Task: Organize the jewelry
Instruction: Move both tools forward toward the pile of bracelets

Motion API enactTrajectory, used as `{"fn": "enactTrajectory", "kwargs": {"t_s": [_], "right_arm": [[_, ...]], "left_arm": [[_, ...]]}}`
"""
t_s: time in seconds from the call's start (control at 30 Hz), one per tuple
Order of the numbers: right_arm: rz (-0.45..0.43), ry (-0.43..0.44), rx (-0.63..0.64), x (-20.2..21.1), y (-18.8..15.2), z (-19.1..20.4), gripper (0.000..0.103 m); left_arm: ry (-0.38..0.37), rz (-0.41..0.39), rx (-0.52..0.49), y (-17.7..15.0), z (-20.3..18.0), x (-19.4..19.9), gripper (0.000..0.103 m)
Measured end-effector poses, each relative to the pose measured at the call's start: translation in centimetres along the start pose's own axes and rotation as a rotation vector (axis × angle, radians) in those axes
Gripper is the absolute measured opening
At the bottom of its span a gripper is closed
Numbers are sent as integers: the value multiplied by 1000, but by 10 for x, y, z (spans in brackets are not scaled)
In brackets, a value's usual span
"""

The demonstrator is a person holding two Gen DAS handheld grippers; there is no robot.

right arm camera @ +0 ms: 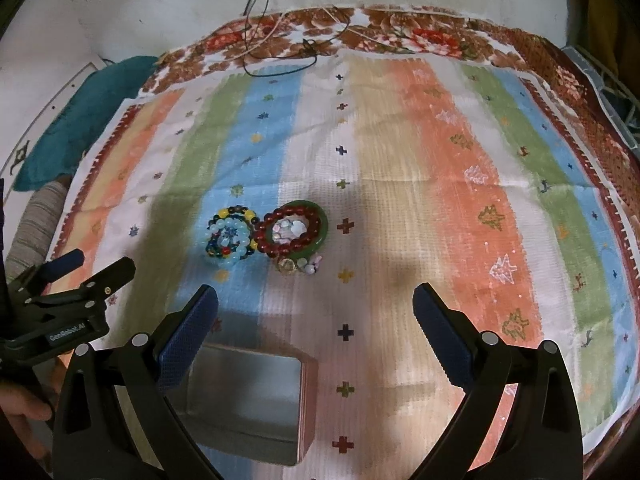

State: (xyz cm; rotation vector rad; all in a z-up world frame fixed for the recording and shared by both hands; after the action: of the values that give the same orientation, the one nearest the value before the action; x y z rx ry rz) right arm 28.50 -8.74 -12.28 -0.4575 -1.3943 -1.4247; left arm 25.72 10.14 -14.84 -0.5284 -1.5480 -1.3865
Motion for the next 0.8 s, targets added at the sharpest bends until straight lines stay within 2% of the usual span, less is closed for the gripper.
{"fn": "enactTrajectory", "kwargs": {"t_s": [0.17, 0.57, 0.8], "right_arm": [[22, -1, -20, -15, 3, -3, 99], [59, -8, -57, -47, 11, -10, 99], [81, -9, -68, -64, 16, -11, 99]], "left_arm": [[-44, 33, 14, 2, -4, -17, 97], [-60, 61, -7, 8, -11, -52, 97], [-95, 97, 19, 12, -14, -73, 97]]}}
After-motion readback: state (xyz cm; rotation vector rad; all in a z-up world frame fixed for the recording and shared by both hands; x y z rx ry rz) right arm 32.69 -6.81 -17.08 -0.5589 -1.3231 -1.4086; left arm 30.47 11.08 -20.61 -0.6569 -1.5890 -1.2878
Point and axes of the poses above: each gripper's, at about its wrist camera, not at the fingertips, and x roughly against the way its jaws point, z to its left, y to its top, the point moved 9 cm from there along -x, roughly the way its jaws point, and after that the axes turned 10 degrees about y, right-handed, at the moved point
